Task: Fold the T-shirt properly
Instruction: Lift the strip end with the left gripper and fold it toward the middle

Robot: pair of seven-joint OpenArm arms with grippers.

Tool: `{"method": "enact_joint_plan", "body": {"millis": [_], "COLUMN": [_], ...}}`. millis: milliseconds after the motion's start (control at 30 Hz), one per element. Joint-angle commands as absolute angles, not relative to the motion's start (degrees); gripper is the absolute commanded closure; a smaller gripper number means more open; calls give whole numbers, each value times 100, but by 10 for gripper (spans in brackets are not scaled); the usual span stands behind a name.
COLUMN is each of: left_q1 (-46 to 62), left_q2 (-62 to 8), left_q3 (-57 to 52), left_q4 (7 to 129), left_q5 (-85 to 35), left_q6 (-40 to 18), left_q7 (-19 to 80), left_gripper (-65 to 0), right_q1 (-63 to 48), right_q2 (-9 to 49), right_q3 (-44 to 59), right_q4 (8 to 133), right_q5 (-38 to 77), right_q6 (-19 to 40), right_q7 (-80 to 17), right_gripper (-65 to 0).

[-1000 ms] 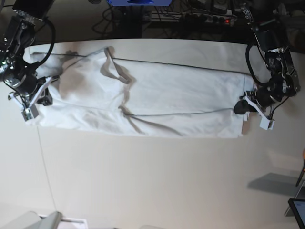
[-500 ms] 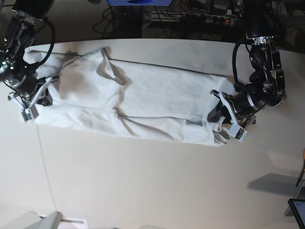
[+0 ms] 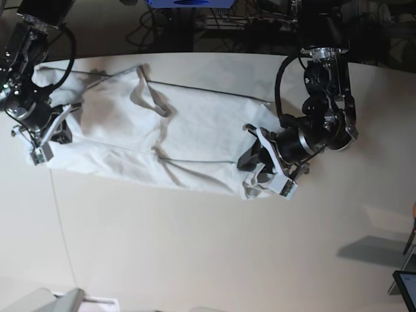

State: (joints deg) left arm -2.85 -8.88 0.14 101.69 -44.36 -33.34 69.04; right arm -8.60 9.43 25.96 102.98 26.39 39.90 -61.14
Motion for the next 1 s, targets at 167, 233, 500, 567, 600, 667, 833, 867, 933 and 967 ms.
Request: {"method": "enact_joint_plan", "body": {"millis": [167,233,500,567,600,667,833,867,933,967], "left_q1": [-549,-567,-576,-576,-576,-585,-681,-690,-725,-760], "left_q2": [-488,-426,-321,-321,-321,-312,-312,-312,-233,-171], "left_q3": [75,75,400,435,444,444,602,620,629,629], "left_q4": [10105,9974,9552,9499,9473,9446,9420,9367,9262,9174], "left_q5": [-4549,-4549,-4549,-4549,-4549,-4549,-4549,-4567,-4585,-4585], "left_q6": [-3345,-3345,-3345,-3345,-3345,-3345,-3345,-3345,-3345,-3345], "left_q7": [6862,6862,6835,6826,6826,6826,6826,6826,6826,6844], "left_gripper": [0,0,0,0,0,0,0,0,-34,-66], "right_q1": [-787,-787,-787,-787,-787,-787,-787,-787,-787,-787], "right_q2": [1007,1007,1007,1007,1007,1007,1007,1007,1007,1007], "right_q3": [2615,2615,2615,2615,2615,2615,2615,2615,2615,2615], "right_q4": [10387,10387,10387,10387,10387,10387,10387,10387,10387,10387], "right_q5": [2712,2712,2712,2712,2712,2712,2712,2712,2712,2712], "right_q6": [4000,4000,4000,4000,4000,4000,4000,4000,4000,4000], "right_q7": [-6062,-6062,-6062,-6062,-6062,-6062,-6044,-6044,-6044,-6044], "right_gripper": [0,0,0,0,0,0,0,0,0,0]}}
